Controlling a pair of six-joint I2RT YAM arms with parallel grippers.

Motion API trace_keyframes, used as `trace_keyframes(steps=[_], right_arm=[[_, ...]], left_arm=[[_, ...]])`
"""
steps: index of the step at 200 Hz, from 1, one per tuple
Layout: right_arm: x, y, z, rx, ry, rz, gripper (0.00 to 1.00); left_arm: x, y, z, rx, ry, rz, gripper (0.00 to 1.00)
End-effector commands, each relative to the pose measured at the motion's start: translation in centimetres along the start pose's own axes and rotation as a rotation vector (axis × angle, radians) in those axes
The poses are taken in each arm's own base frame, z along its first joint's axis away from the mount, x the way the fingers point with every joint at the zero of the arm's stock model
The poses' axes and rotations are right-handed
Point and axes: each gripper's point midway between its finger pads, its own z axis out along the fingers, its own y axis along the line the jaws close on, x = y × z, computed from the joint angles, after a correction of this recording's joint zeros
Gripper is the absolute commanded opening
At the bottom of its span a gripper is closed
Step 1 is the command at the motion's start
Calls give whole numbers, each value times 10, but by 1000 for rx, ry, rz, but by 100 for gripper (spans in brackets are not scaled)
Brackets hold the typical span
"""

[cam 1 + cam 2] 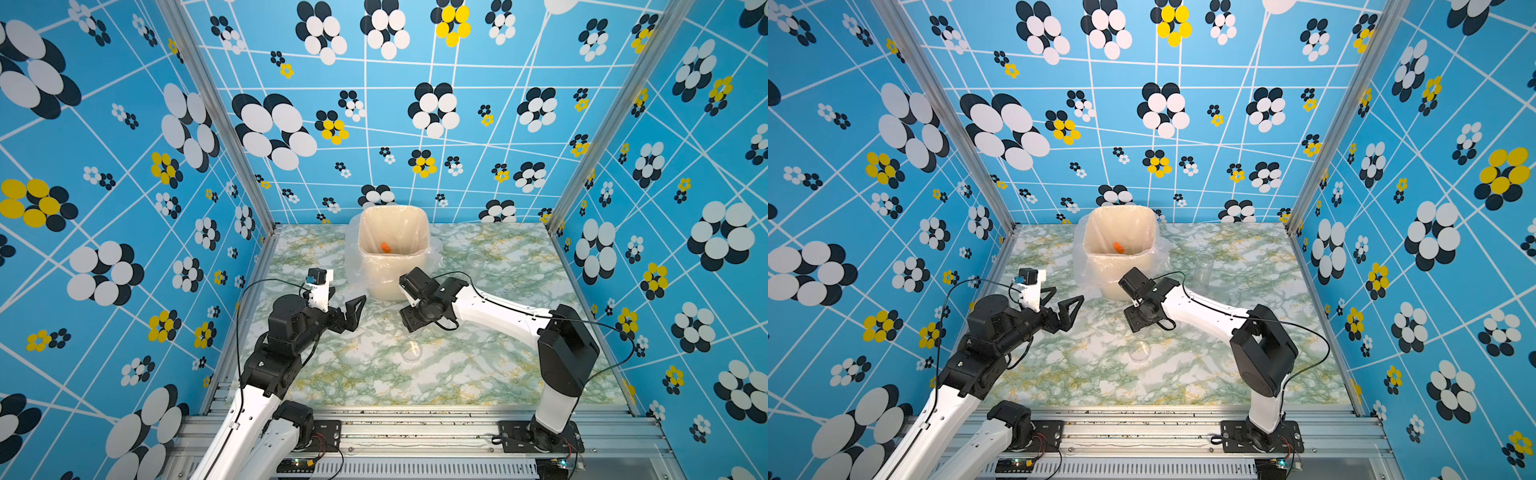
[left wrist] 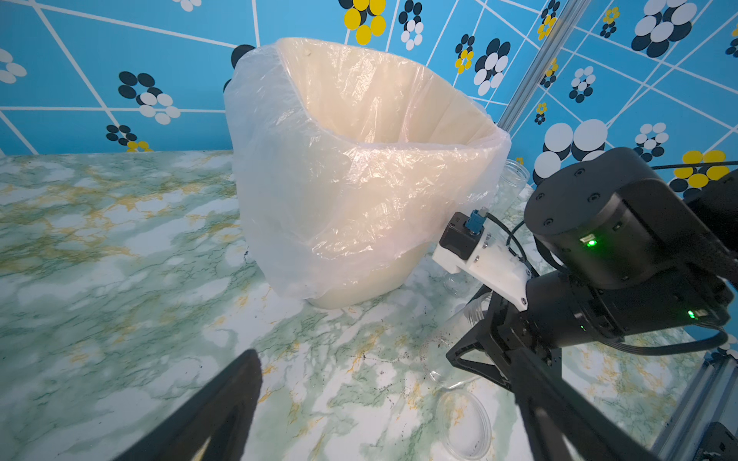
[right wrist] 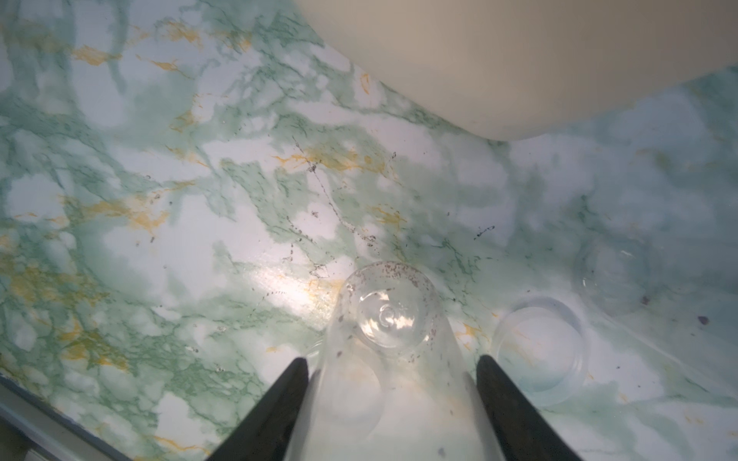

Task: Empty the moldy dried flower tea in the jars
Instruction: Place the jar at the center of the board.

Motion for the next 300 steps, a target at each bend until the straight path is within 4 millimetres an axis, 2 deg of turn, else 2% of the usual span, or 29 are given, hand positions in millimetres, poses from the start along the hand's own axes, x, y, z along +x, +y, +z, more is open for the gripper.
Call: trace_keyframes(steps=[1, 123, 181, 217, 264, 279, 300], right_arm=[[-9, 2, -2, 16, -22, -14, 67], [-8, 2, 5, 21, 5, -18, 79], [-18, 5, -12, 0, -41, -10, 85], [-33, 4, -49, -12, -141, 3, 90], [-52, -8, -128, -24, -401, 30, 96], [-52, -17, -154, -16, -508, 32, 97], [-47, -37, -189, 37, -661, 41, 98]], left_arm=[[7, 0, -1, -2, 10, 21, 100], [7, 0, -2, 0, 10, 23, 100], [7, 0, -3, -3, 8, 26, 99], [7, 1, -3, -7, 5, 27, 100], [0, 4, -4, -33, -29, 20, 99], [-6, 11, -7, -74, -62, -15, 100], [-12, 32, -13, -190, -119, -82, 99]])
